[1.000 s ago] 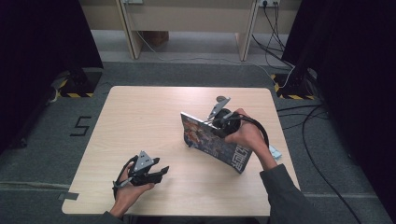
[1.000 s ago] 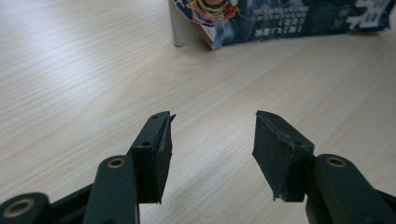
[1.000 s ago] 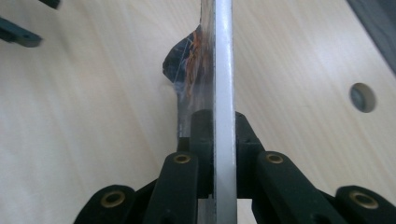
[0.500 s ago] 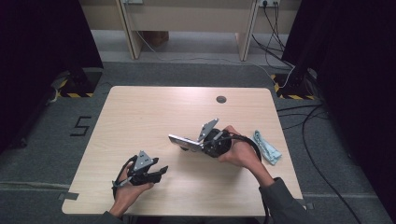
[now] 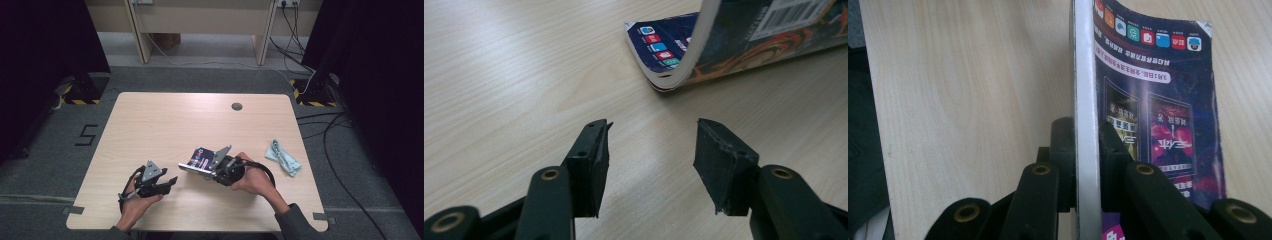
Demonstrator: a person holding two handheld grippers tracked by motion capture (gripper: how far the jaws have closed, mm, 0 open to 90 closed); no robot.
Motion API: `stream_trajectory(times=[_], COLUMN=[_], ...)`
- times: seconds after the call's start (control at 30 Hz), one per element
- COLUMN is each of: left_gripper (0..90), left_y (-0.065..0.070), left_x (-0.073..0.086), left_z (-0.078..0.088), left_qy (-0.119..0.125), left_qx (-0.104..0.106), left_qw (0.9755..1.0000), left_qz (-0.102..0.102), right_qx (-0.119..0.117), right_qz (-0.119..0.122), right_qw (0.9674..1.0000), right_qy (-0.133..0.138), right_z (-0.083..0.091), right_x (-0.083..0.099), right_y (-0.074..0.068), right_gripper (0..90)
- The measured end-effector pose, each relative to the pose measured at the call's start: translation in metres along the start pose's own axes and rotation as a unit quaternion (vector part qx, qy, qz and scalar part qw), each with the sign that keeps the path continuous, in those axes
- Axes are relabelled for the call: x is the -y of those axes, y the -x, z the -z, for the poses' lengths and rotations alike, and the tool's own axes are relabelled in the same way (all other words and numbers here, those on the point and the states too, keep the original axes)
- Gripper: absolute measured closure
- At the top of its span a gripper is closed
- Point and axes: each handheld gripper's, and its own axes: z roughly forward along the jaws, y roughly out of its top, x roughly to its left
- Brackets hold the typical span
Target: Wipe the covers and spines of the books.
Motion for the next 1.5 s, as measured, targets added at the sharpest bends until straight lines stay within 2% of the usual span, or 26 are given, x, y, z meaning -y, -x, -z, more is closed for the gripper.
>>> stream_trajectory(times=[0.23, 0.43, 0.63, 0.67, 0.77, 0.8, 1.0, 1.1, 1.17, 1.27, 1.37, 1.43, 1.5], left_gripper=[43.7, 42.5, 42.2, 42.1, 41.7, 41.7, 41.1, 40.1, 39.0, 38.7, 38.7, 38.6, 38.2], left_y=[-0.003, -0.006, -0.007, -0.007, -0.006, -0.006, -0.005, -0.004, -0.003, -0.001, 0.001, 0.002, 0.003], left_x=[0.001, 0.001, 0.002, 0.002, 0.002, 0.002, 0.002, 0.002, 0.002, 0.002, 0.002, 0.002, 0.002], left_z=[-0.003, -0.002, -0.001, -0.001, -0.002, -0.002, -0.003, -0.004, -0.005, -0.006, -0.006, -0.007, -0.008], left_qy=[-0.019, -0.018, -0.017, -0.017, -0.02, -0.02, -0.022, -0.02, -0.025, -0.022, -0.024, -0.023, -0.023], left_qx=[-0.008, -0.012, -0.014, -0.013, -0.014, -0.013, -0.008, -0.004, 0.0, 0.004, 0.01, 0.012, 0.012], left_qw=[0.9998, 0.9997, 0.9997, 0.9997, 0.9996, 0.9996, 0.9996, 0.9997, 0.9996, 0.9996, 0.9996, 0.9996, 0.9996], left_qz=[0.003, 0.012, 0.014, 0.014, 0.018, 0.018, 0.016, 0.017, 0.016, 0.014, 0.012, 0.008, 0.009], right_qx=[-0.017, -0.023, -0.042, -0.043, -0.05, -0.056, -0.067, -0.078, -0.059, -0.049, -0.025, 0.0, 0.027], right_qz=[-0.017, -0.017, -0.026, -0.035, -0.025, -0.034, -0.043, -0.062, -0.072, -0.089, -0.111, -0.133, -0.159], right_qw=[0.9995, 0.9995, 0.9987, 0.9984, 0.9984, 0.9979, 0.9968, 0.9951, 0.9957, 0.9947, 0.9935, 0.991, 0.9868], right_qy=[0.02, 0.008, 0.008, 0.005, -0.004, -0.005, -0.004, 0.001, 0.003, 0.007, 0.011, 0.014, 0.014], right_z=[-0.015, -0.022, -0.03, -0.03, -0.032, -0.033, -0.034, -0.034, -0.032, -0.027, -0.017, -0.011, -0.006], right_x=[0.019, 0.022, 0.027, 0.028, 0.031, 0.032, 0.037, 0.04, 0.042, 0.046, 0.052, 0.059, 0.069], right_y=[-0.006, -0.012, -0.017, -0.019, -0.02, -0.021, -0.023, -0.022, -0.018, -0.012, -0.003, 0.005, 0.015], right_gripper=[79.0, 74.5, 63.0, 61.1, 55.3, 53.3, 48.9, 48.3, 48.2, 46.1, 44.3, 41.9, 39.8])
